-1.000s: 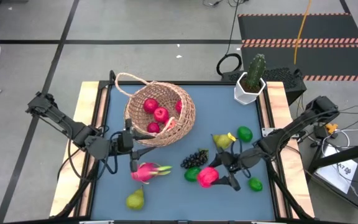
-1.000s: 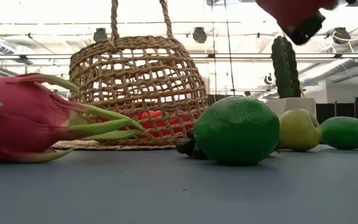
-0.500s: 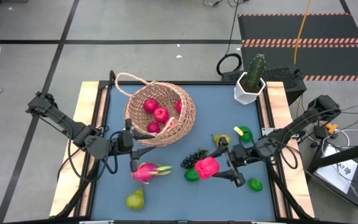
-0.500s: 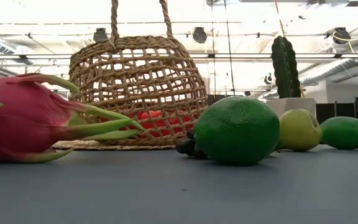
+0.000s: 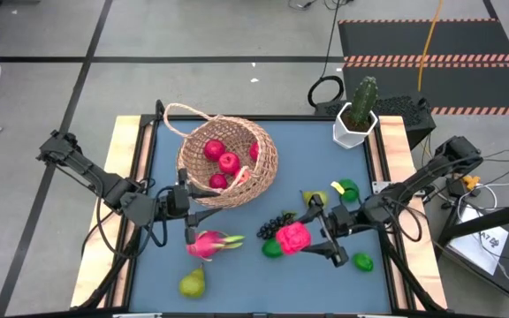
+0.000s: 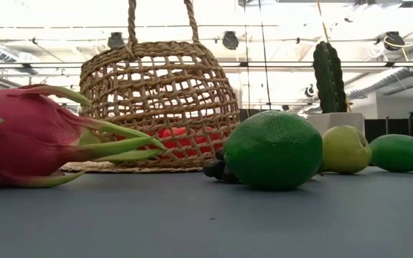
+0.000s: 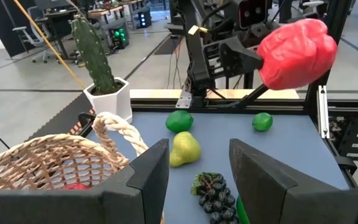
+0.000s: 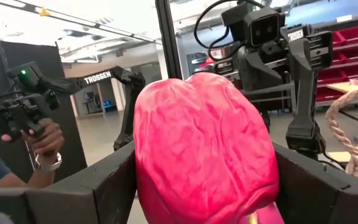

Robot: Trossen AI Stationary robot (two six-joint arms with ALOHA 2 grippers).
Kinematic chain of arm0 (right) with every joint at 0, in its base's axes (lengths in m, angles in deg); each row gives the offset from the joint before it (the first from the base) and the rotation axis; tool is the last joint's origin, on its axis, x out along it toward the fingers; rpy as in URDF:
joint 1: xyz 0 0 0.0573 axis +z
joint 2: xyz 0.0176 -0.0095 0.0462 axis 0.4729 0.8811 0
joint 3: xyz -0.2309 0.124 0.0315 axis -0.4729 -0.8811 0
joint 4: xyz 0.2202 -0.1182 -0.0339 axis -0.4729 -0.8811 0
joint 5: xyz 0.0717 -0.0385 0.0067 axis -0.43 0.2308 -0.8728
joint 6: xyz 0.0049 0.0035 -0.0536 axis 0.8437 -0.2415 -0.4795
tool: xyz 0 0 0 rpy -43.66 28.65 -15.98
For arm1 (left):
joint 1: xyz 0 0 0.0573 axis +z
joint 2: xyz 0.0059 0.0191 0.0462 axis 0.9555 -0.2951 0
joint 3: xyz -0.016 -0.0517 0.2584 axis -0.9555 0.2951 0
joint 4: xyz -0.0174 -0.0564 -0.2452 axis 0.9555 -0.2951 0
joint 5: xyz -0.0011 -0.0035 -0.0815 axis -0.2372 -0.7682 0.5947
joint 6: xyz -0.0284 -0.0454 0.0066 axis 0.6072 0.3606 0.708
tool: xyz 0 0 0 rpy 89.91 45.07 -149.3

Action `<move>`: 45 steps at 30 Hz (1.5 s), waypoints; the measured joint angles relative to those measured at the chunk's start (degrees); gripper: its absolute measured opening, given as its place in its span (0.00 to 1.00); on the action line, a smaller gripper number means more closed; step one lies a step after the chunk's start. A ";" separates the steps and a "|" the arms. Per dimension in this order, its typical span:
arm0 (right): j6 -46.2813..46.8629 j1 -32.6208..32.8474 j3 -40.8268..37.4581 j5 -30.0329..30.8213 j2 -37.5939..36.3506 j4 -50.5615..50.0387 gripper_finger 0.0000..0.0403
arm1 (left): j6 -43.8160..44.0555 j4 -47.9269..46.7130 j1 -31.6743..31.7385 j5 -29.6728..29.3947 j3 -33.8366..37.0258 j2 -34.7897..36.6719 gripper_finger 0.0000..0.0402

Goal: Build produce basket
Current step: Put the red bell pepper into the basket

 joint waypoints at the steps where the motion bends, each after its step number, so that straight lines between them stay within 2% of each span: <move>1: -0.17 0.00 0.00 -0.02 0.89 1.23 0.74 | -0.01 0.00 0.00 -0.01 0.00 0.00 0.42; 14: -5.81 -0.38 0.00 -0.21 14.83 24.91 0.74 | -0.24 0.02 0.00 0.01 0.00 0.00 0.42; 20: -4.21 -1.13 0.00 -0.36 16.79 30.78 0.74 | -0.03 0.02 0.00 0.05 0.00 0.00 0.42; 34: -2.98 -1.11 0.00 -4.92 14.80 31.94 0.74 | 0.36 0.02 0.00 0.12 0.00 0.00 0.42; 45: -4.51 -1.18 0.00 -4.87 14.80 30.72 0.74 | 0.12 0.00 0.00 0.12 0.00 0.00 0.42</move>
